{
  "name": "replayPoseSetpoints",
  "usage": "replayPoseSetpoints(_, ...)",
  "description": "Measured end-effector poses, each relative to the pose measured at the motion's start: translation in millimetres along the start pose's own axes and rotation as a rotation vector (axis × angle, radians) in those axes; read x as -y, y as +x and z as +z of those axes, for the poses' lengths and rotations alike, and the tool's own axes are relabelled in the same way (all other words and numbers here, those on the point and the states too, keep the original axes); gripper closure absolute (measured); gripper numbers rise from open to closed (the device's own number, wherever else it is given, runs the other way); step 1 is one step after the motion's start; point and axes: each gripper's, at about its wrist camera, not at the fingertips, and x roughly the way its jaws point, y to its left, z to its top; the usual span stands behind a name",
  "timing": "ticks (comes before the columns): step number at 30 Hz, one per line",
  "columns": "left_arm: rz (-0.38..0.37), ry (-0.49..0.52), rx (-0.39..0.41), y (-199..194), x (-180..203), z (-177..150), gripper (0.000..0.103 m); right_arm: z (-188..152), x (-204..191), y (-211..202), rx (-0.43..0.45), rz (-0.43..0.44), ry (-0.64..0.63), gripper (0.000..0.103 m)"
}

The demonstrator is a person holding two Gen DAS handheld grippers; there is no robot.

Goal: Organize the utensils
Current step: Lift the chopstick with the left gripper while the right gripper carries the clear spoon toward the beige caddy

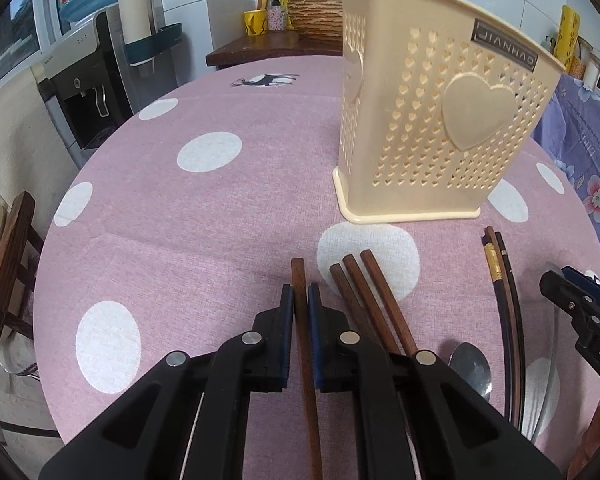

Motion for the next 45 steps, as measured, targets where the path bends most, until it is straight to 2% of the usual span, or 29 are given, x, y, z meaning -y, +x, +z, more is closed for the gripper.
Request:
replayPoseSetpoints(7,-0.034,-0.031,0.069,-28,-8,7,0.095,8,3,-38,0.136,0.04,-0.013,0.066)
replayPoseSetpoints(15,-0.077,-0.057,0.188,-75,-16,14,0.095,10,5,-75,0.23,0.088,-0.034,0.066)
replayPoseSetpoints(28,-0.095,-0.072,0.312,-117,-23,20,0.095,11,6,-99,0.288,0.111,-0.046,0.066)
replayPoseSetpoints(45,-0.122,-0.095,0.375,-137,-35,27,0.095,16,2,-115,0.342,0.105,-0.076,0.066)
